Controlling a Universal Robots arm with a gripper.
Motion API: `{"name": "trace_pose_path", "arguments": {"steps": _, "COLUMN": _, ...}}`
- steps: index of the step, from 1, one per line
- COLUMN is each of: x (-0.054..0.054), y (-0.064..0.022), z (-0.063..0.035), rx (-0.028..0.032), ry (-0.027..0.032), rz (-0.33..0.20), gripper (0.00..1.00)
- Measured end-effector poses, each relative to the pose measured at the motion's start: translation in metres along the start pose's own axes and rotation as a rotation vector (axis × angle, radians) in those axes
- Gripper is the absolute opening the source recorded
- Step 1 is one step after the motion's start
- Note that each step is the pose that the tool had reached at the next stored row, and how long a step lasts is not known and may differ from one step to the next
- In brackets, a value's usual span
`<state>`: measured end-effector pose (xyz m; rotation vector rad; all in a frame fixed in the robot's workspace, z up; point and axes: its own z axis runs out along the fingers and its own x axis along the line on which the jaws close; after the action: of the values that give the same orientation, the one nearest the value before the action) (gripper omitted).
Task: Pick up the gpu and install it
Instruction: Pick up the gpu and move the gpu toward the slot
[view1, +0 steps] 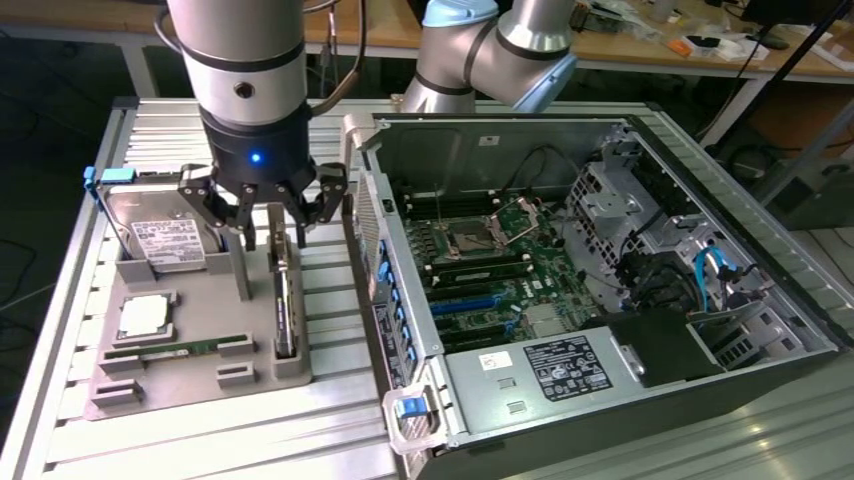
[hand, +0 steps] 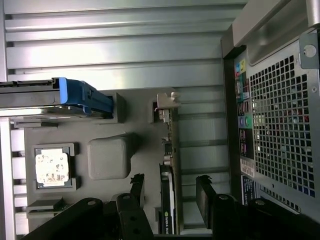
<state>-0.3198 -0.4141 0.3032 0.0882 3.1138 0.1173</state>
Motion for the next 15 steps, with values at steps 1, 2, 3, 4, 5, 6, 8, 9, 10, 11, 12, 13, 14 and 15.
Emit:
{"name": "trace_pose_path", "arguments": {"steps": 1, "x": 0.0000, "y": 0.0000, "z": 0.0002, "rx": 0.0000, "ry": -0.0001, "rz": 0.000, "gripper": 0.54}}
{"name": "trace_pose_path", "arguments": {"steps": 2, "x": 0.0001, "y": -0.0001, "z": 0.0003, "rx": 0.0000, "ry": 0.0000, "rz": 0.000, "gripper": 0.54}}
{"name": "trace_pose_path", "arguments": {"steps": 3, "x": 0.0002, "y": -0.0003, "z": 0.0008, "rx": 0.0000, "ry": 0.0000, "rz": 0.000, "gripper": 0.54}}
{"name": "trace_pose_path", "arguments": {"steps": 4, "x": 0.0002, "y": -0.0004, "z": 0.0012, "rx": 0.0000, "ry": 0.0000, "rz": 0.000, "gripper": 0.54}}
{"name": "trace_pose_path", "arguments": {"steps": 5, "x": 0.0003, "y": -0.0005, "z": 0.0013, "rx": 0.0001, "ry": 0.0000, "rz": 0.000, "gripper": 0.54}}
{"name": "trace_pose_path", "arguments": {"steps": 6, "x": 0.0003, "y": -0.0005, "z": 0.0015, "rx": 0.0000, "ry": 0.0000, "rz": 0.000, "gripper": 0.54}}
{"name": "trace_pose_path", "arguments": {"steps": 8, "x": 0.0003, "y": -0.0007, "z": 0.0018, "rx": 0.0001, "ry": 0.0000, "rz": 0.000, "gripper": 0.54}}
{"name": "trace_pose_path", "arguments": {"steps": 9, "x": 0.0004, "y": -0.0007, "z": 0.0020, "rx": 0.0000, "ry": 0.0000, "rz": 0.000, "gripper": 0.54}}
{"name": "trace_pose_path", "arguments": {"steps": 10, "x": 0.0004, "y": -0.0008, "z": 0.0021, "rx": 0.0001, "ry": 0.0000, "rz": 0.000, "gripper": 0.54}}
{"name": "trace_pose_path", "arguments": {"steps": 11, "x": 0.0004, "y": -0.0009, "z": 0.0023, "rx": 0.0000, "ry": 0.0000, "rz": 0.000, "gripper": 0.54}}
{"name": "trace_pose_path", "arguments": {"steps": 12, "x": 0.0005, "y": -0.0009, "z": 0.0024, "rx": 0.0001, "ry": 0.0000, "rz": 0.000, "gripper": 0.54}}
{"name": "trace_pose_path", "arguments": {"steps": 13, "x": 0.0005, "y": -0.0009, "z": 0.0024, "rx": 0.0001, "ry": 0.0000, "rz": 0.000, "gripper": 0.54}}
{"name": "trace_pose_path", "arguments": {"steps": 14, "x": 0.0005, "y": -0.0009, "z": 0.0024, "rx": 0.0001, "ry": 0.0000, "rz": 0.000, "gripper": 0.54}}
{"name": "trace_pose_path", "arguments": {"steps": 15, "x": 0.0005, "y": -0.0009, "z": 0.0024, "rx": 0.0001, "ry": 0.0000, "rz": 0.000, "gripper": 0.54}}
